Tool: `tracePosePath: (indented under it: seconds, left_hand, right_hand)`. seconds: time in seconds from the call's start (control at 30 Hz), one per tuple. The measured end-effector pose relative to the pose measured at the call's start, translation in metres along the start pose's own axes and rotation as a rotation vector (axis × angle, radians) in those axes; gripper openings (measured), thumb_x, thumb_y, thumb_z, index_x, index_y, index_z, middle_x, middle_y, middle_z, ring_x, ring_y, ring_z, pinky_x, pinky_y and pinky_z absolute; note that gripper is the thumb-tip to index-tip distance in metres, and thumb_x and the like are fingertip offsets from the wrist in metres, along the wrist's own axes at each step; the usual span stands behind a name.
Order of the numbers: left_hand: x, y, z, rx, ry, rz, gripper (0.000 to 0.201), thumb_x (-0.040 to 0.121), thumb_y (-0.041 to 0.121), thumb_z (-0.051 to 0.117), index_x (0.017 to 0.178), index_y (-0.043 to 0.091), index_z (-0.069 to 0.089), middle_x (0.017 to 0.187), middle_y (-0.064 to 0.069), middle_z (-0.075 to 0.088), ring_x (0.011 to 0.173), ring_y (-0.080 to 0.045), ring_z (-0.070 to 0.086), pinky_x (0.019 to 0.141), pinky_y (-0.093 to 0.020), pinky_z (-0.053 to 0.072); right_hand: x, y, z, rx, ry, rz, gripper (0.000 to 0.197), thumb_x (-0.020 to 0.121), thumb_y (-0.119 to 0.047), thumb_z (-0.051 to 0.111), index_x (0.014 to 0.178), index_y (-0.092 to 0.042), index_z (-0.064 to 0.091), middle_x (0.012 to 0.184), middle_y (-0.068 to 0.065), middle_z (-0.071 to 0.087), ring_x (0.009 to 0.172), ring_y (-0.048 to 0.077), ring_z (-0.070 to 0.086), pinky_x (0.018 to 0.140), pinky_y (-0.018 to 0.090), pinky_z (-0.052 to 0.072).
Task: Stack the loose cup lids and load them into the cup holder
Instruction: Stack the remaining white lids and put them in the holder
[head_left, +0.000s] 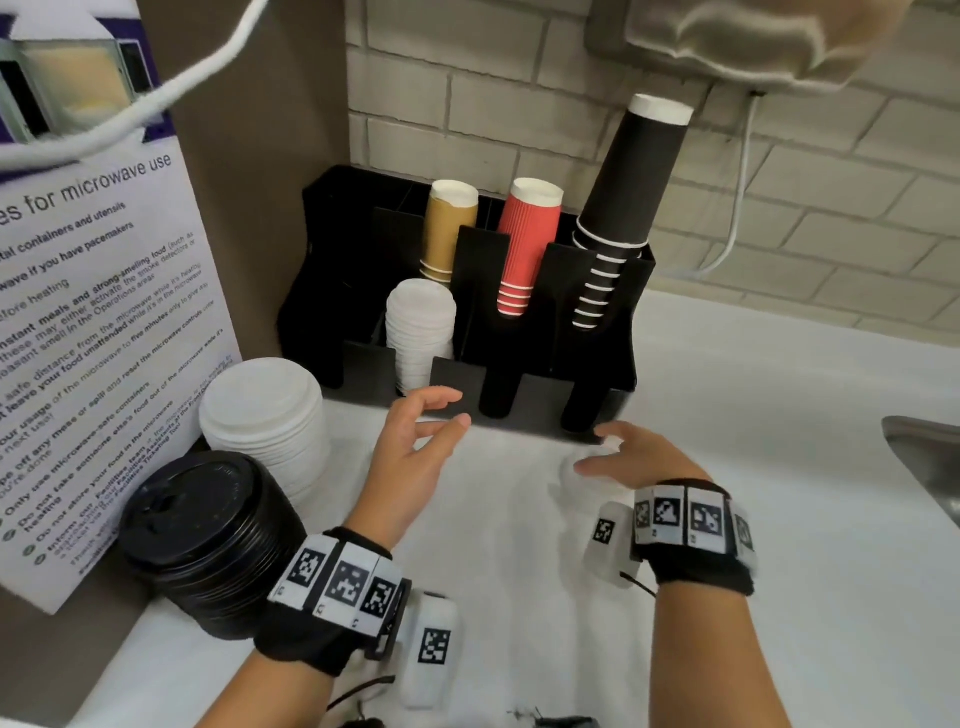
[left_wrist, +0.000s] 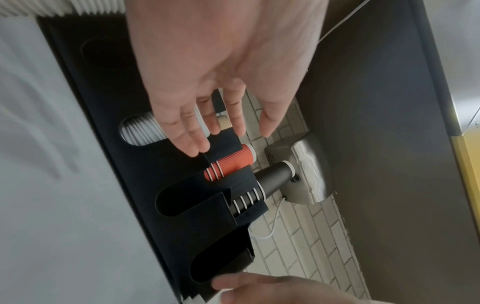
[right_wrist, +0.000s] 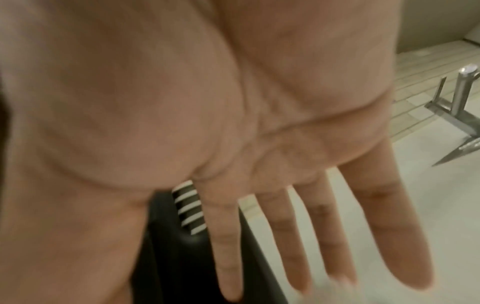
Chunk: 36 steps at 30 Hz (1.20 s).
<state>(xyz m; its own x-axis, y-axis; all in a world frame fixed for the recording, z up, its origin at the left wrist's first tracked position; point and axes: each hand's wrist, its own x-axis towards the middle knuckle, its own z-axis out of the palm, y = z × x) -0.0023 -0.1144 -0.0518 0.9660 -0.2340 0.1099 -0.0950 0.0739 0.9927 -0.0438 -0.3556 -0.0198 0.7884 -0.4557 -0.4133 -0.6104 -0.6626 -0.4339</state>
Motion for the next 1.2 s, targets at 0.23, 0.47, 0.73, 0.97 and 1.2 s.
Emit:
tracePosePath:
  seconds: [0.23,0.47,0.73,0.97,1.2]
  left_hand:
    - [-0.005,-0.004,0.004,-0.018,-0.026,-0.019,0.019,0.093,0.016,0.062,0.107,0.029,0.062,0.123,0.001,0.055,0.098,-0.012,0.059,0.092,-0.035,0.051]
    - [-0.006,-0.003,-0.004,-0.005,-0.004,-0.014,0.020,0.093,0.017,0.062,0.108,0.031,0.062,0.122,0.004,0.056,0.098,-0.011,0.059,0.096,-0.039,0.051]
    - [-0.009,-0.002,-0.003,0.060,-0.097,-0.007,0.035,0.086,0.019,0.071,0.114,0.036,0.059,0.125,0.012,0.055,0.106,-0.010,0.059,0.076,-0.017,0.049]
    - [-0.013,-0.003,0.009,-0.103,-0.348,0.015,0.099,0.067,0.029,0.087,0.147,0.042,0.030,0.143,0.017,0.045,0.126,-0.005,0.052,0.096,-0.025,0.050]
    - [-0.010,-0.003,0.004,-0.162,-0.212,0.121,0.083,0.065,0.021,0.084,0.137,0.030,0.044,0.130,0.004,0.056,0.117,-0.008,0.059,0.083,-0.025,0.054]
  right_hand:
    - [0.009,-0.002,0.022,-0.152,-0.021,0.013,0.079,0.072,-0.023,0.080,0.140,-0.034,0.040,0.135,0.011,0.039,0.127,0.035,0.041,0.103,0.047,0.042]
    - [0.012,0.002,0.026,-0.186,0.041,0.003,0.061,0.071,-0.026,0.076,0.123,-0.035,0.046,0.110,0.005,0.040,0.114,0.034,0.042,0.076,0.038,0.041]
    - [-0.008,-0.013,0.000,0.051,0.088,-0.253,0.053,0.069,-0.030,0.078,0.109,-0.043,0.046,0.108,0.004,0.047,0.101,0.029,0.053,0.077,0.034,0.048]
    - [-0.044,-0.063,0.015,0.463,-0.235,-0.676,0.057,0.069,-0.024,0.076,0.116,-0.044,0.052,0.115,-0.010,0.058,0.104,0.014,0.060,0.072,0.024,0.052]
    - [-0.048,-0.068,0.014,0.536,-0.308,-0.712,0.062,0.074,-0.038,0.074,0.130,-0.045,0.049,0.124,-0.002,0.059,0.113,0.018,0.061,0.092,0.044,0.054]
